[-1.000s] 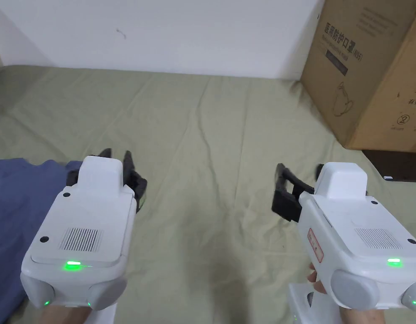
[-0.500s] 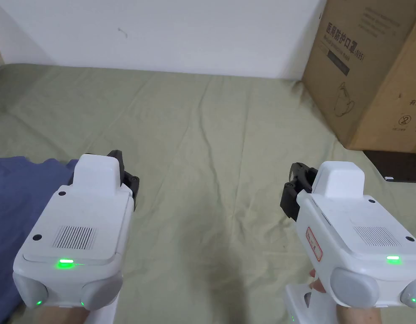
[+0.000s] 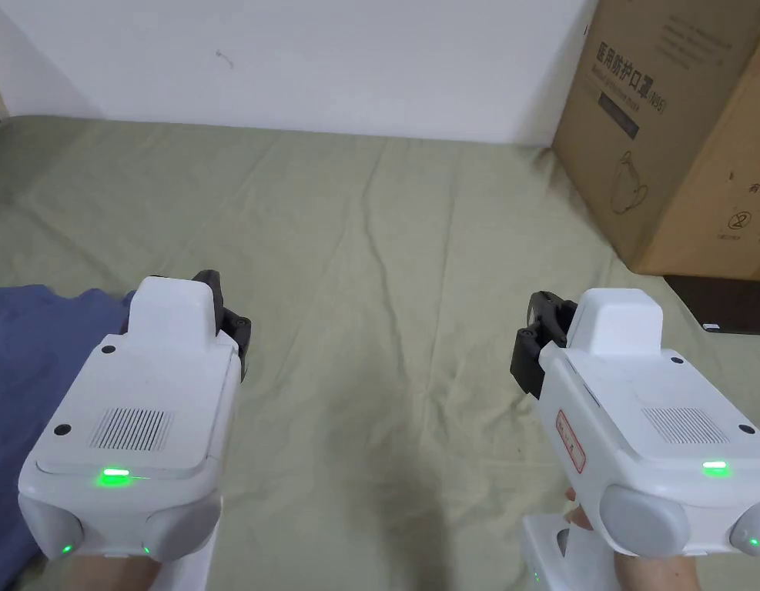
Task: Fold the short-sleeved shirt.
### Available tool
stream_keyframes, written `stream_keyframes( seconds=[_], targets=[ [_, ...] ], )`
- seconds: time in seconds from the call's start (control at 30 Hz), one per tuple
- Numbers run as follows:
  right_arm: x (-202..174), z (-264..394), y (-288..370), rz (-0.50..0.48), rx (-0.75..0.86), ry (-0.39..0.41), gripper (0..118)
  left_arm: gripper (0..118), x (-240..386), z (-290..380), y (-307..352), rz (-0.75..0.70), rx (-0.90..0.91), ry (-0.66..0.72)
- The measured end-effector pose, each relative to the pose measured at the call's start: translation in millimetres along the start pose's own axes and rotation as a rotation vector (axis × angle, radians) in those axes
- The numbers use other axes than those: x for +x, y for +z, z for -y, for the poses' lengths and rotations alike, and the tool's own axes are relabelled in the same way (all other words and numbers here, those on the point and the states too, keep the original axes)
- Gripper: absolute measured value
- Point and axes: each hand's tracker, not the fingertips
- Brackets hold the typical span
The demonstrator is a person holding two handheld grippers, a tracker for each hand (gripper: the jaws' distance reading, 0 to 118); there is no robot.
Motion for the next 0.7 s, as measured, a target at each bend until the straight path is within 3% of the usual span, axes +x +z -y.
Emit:
stream_keyframes(
  seconds=[0.2,0.7],
  targets=[
    [-21,-9,-8,-0.057,0.014,0.025,0,0,-21,0,7,-0.059,0.002,0.013],
    [-132,-15,-42,-0.386,0.022,0.076,0,0,-132,18,74,-0.429,-0.042,0.026]
  ],
)
